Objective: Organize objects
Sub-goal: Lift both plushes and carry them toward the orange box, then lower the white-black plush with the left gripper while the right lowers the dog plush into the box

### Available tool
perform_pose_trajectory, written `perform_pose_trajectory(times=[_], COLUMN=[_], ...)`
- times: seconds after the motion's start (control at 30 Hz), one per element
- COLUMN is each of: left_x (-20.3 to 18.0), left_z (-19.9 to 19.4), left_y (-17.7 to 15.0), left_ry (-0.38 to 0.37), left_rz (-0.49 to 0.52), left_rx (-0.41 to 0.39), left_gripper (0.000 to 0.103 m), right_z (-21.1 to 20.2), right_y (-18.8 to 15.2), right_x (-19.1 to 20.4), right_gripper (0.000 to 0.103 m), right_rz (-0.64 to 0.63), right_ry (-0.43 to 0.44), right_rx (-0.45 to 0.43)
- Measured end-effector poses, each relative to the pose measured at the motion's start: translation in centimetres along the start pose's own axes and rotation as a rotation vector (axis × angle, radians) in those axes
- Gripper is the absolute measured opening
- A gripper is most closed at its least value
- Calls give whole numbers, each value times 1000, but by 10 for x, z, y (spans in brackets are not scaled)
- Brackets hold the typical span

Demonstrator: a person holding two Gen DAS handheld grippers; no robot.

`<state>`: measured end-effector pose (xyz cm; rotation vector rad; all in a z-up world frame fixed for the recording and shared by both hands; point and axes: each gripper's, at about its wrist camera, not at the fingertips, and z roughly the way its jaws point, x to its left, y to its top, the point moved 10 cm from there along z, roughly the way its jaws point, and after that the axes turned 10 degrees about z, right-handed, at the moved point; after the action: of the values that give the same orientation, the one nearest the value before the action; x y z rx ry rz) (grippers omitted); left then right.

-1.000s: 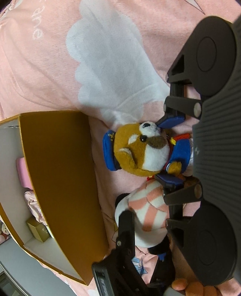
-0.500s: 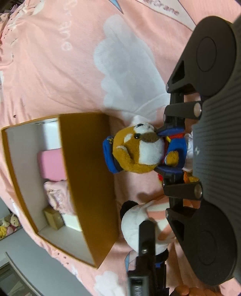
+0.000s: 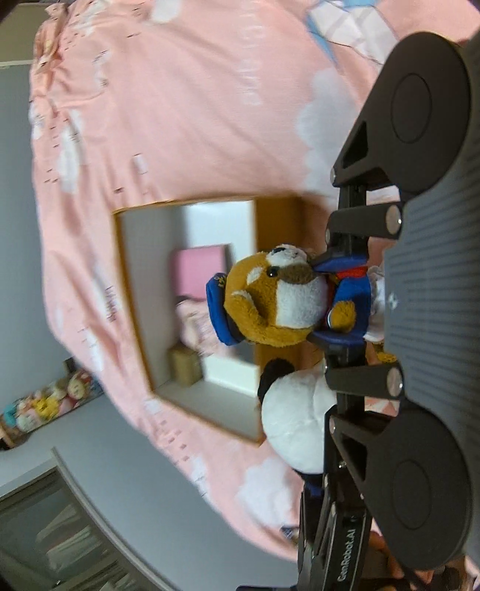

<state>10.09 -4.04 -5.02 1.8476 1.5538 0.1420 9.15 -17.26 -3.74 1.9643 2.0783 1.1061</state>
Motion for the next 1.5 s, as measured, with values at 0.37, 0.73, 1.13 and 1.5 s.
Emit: perform_pose_trajectory(times=[0.37,0.73,1.13,1.5], left_x=[20,42,29,29], left_z=[-13,54,138,183], left_y=[74,94,89,77], left_ry=[31,30,-88,-146], left_rz=[37,99,168,181], left_rx=[-105,-9,137,248], left_gripper=[87,87,87,90], right_z=[3,89,81,105], right_y=[78,97,126,132], right_x=[24,-3,-31,-36], right_gripper=[35,34,33,22], right_rz=[-67,-123,-43,-82], right_ry=[42,-118,-115,-130], right_rx=[-134,-52,-89,-36])
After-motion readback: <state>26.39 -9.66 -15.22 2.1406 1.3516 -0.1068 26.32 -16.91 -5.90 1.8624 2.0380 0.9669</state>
